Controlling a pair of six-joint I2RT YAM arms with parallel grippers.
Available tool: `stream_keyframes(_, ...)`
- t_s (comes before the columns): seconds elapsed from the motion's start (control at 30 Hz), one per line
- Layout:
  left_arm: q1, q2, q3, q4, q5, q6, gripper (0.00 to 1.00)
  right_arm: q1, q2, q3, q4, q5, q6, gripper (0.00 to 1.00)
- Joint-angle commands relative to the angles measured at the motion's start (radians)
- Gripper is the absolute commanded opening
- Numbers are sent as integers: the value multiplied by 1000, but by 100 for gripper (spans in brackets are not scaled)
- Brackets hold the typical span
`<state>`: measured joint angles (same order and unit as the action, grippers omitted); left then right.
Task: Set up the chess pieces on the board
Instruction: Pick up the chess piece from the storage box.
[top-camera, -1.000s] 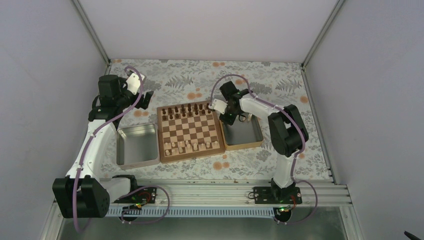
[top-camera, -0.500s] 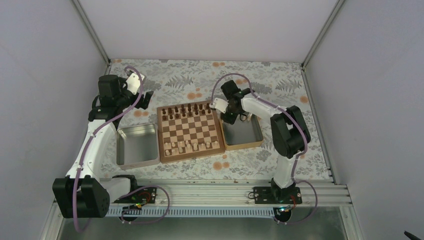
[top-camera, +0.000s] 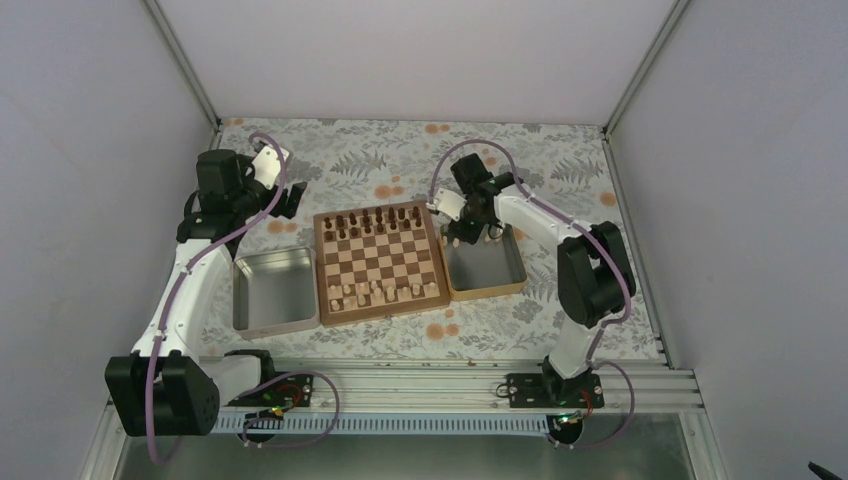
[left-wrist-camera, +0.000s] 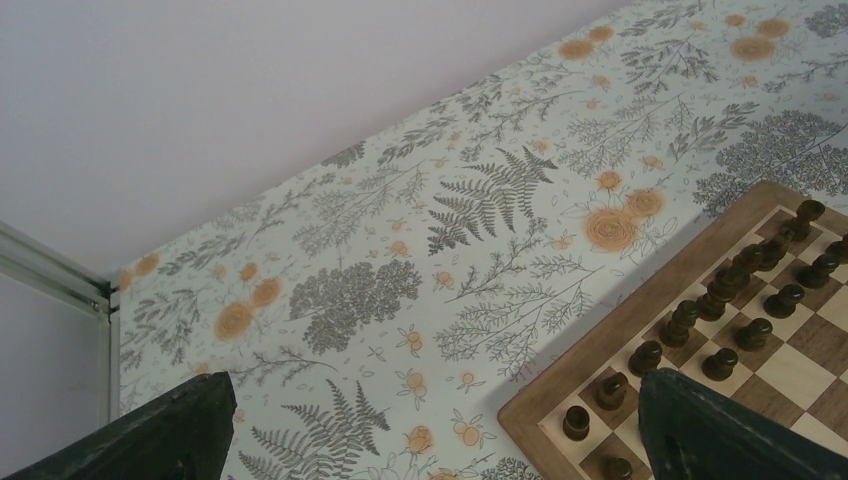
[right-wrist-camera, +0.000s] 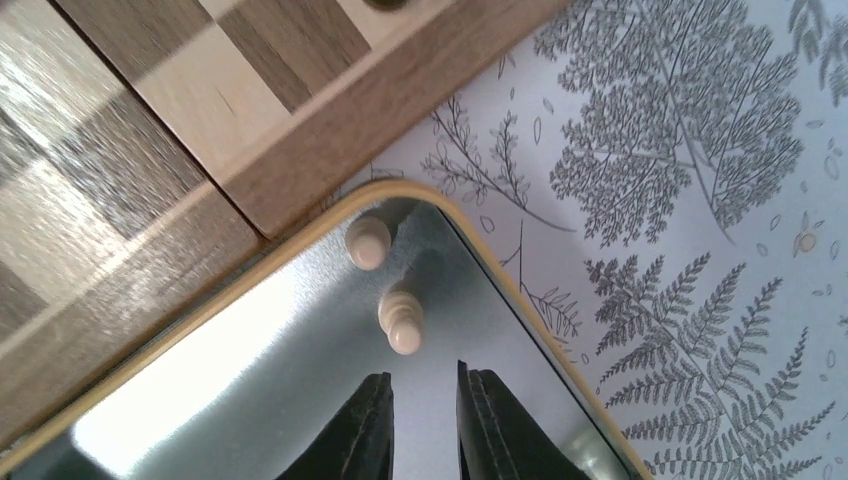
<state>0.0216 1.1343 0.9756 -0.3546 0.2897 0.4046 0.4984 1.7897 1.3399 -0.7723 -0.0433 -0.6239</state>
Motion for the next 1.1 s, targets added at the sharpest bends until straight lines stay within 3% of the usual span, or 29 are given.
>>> stream_keyframes(0.0, 5, 0, -8, 4, 20, 7, 100, -22, 27, -18, -8, -9, 0, 21)
stream_keyframes(0.2, 5, 3, -8, 5, 18, 7, 100, -23, 61, -31, 6, -8, -2, 30)
stream_keyframes(0.7, 6, 6, -12, 8, 19, 8, 100, -23, 126, -9, 21, -39, 4, 32)
stream_keyframes(1.07, 5, -1, -12, 8, 17, 8, 100, -23, 141, -12, 50, -26, 10, 14)
